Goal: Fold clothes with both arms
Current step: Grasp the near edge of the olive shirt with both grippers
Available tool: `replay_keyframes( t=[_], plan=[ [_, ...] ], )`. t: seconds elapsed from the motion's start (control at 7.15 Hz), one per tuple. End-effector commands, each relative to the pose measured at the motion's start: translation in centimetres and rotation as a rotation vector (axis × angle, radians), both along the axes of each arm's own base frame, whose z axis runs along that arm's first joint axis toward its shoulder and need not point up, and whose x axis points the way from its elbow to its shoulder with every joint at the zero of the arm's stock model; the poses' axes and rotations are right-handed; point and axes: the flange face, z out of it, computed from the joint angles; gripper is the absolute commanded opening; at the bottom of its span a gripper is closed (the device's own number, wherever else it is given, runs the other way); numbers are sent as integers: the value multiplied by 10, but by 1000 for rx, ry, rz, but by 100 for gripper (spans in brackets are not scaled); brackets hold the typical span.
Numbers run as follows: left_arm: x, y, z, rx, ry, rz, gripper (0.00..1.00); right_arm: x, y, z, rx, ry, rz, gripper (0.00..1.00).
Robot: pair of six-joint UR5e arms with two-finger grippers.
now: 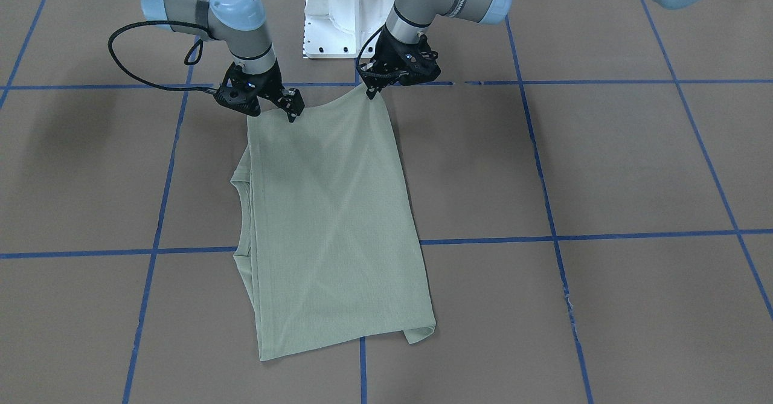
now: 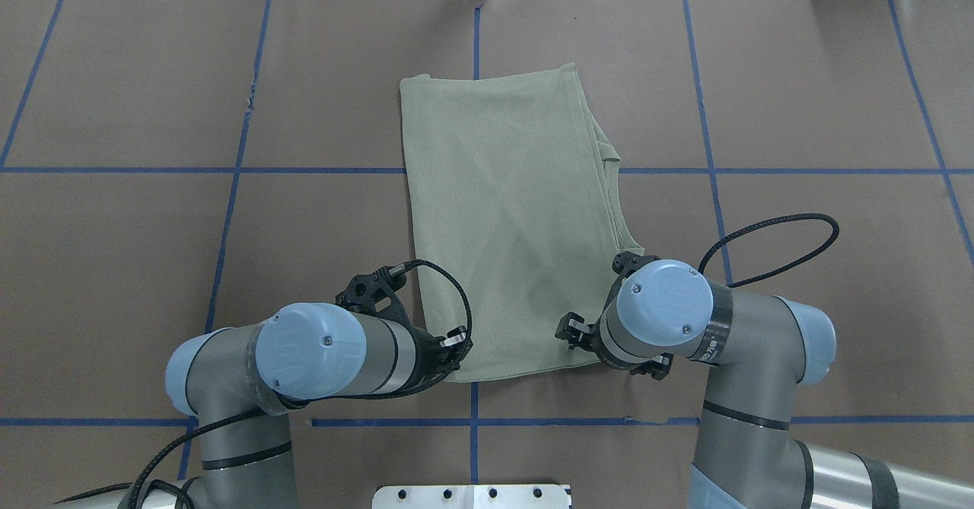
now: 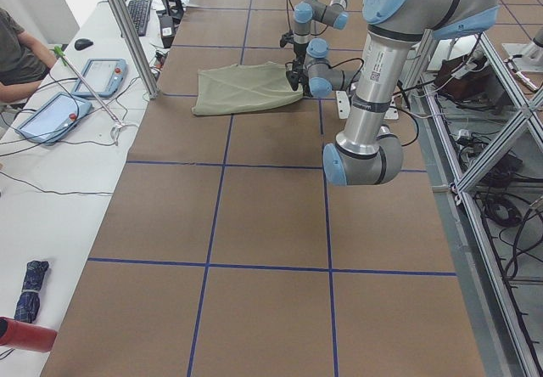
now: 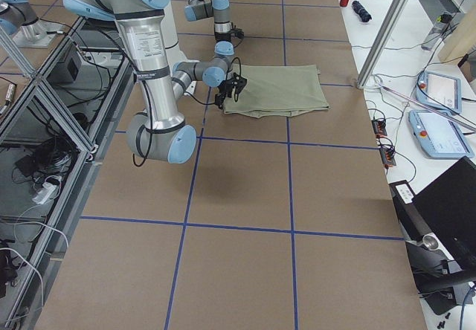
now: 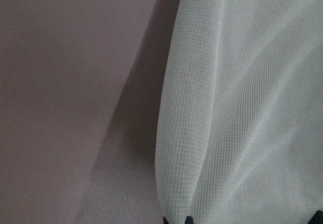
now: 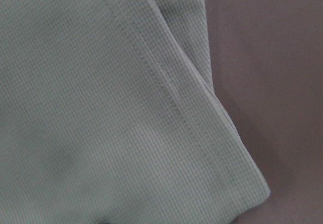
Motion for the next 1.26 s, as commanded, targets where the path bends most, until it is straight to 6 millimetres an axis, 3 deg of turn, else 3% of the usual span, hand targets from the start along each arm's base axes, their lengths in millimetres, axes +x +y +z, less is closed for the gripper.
replay_keyframes(
  t=[0.0, 0.14, 0.28, 0.56, 0.7, 0.98, 1.12],
  plan=[
    [0, 0, -2, 1, 3, -1, 0, -1, 0, 1, -2, 2, -1, 99],
    [0, 0, -3, 0, 5, -1, 0, -1, 0, -1, -1, -1, -1, 99],
    [0, 0, -2, 0, 3, -1, 0, -1, 0, -1, -4, -1, 2, 87],
    [0, 0, -2, 0, 3, -1, 0, -1, 0, -4, -7, -7, 6, 36],
    [0, 0, -2, 0, 3, -1, 0, -2, 0, -4, -8, -7, 5, 18],
    [0, 0, -2, 0, 3, -1, 0, -2, 1, -5, -8, -8, 5, 1],
    [0, 0, -2, 0, 3, -1, 0, -2, 0, -9, -7, -15, 9, 0]
  ],
)
